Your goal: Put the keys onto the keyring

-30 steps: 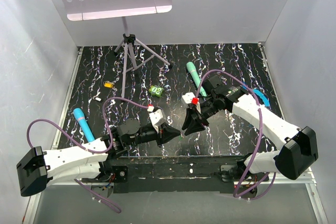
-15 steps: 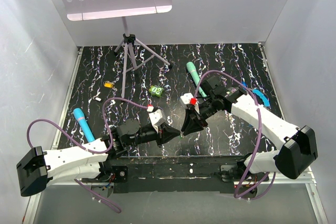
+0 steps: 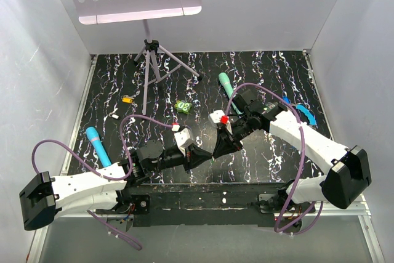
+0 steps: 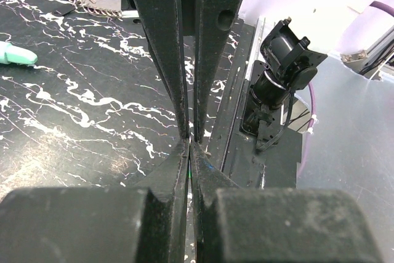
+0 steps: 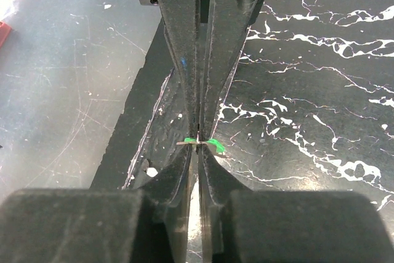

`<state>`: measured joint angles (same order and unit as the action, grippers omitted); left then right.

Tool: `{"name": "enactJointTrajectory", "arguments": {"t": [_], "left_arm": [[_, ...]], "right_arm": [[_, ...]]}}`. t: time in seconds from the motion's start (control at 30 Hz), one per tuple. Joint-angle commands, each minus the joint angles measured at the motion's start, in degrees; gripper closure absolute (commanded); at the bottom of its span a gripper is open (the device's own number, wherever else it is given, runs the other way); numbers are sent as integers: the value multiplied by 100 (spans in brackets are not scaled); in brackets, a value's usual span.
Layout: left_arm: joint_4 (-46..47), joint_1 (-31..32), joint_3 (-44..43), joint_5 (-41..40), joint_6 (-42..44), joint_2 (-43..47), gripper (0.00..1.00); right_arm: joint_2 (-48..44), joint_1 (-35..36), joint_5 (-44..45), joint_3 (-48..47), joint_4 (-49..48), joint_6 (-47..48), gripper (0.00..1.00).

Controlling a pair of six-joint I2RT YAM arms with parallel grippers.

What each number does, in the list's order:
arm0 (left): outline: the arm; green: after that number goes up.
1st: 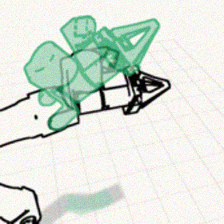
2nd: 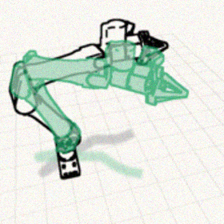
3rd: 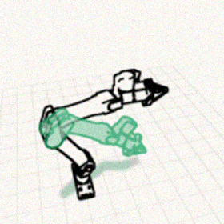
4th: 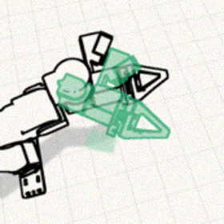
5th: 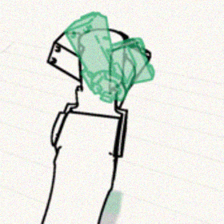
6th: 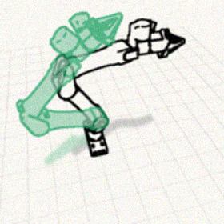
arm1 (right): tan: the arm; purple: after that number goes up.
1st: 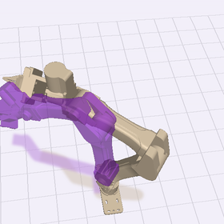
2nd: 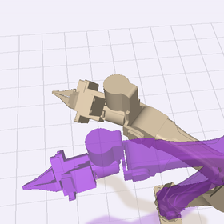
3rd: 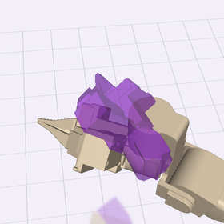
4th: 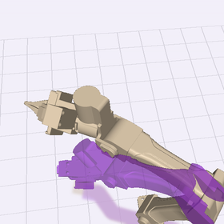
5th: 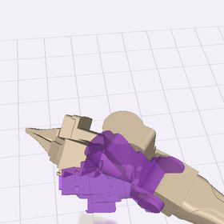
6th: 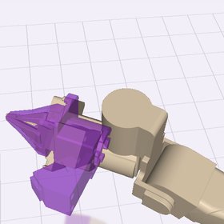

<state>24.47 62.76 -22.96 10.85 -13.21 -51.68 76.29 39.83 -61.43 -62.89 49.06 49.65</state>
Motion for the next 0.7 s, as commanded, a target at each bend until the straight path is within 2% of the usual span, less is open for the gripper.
{"name": "enactJointTrajectory", "arguments": {"t": [0.0,0.07,0.27,0.33,0.4,0.47,0.53,0.6,0.67], "left_arm": [[119,17,64,-154,3,79,100],[155,17,72,-154,-6,62,100],[120,17,90,-224,-85,27,100],[41,17,99,-259,-137,96,87],[-134,17,108,-320,-208,280,69],[-511,17,99,-425,-261,596,45],[-916,8,125,-487,-252,1000,30],[-1163,8,221,-479,-217,1413,19],[-1260,8,327,-400,-138,1809,15]], "right_arm": [[35,59,-80,-56,-45,-43,89],[35,51,-89,-74,-37,-61,99],[44,60,-62,-205,147,-61,99],[26,60,43,-267,253,-43,99],[35,60,236,-346,428,-17,99],[52,60,455,-443,665,71,99],[96,68,701,-609,1104,316,99],[201,86,973,-794,1595,448,99],[359,138,1158,-1005,2017,581,99]]}}
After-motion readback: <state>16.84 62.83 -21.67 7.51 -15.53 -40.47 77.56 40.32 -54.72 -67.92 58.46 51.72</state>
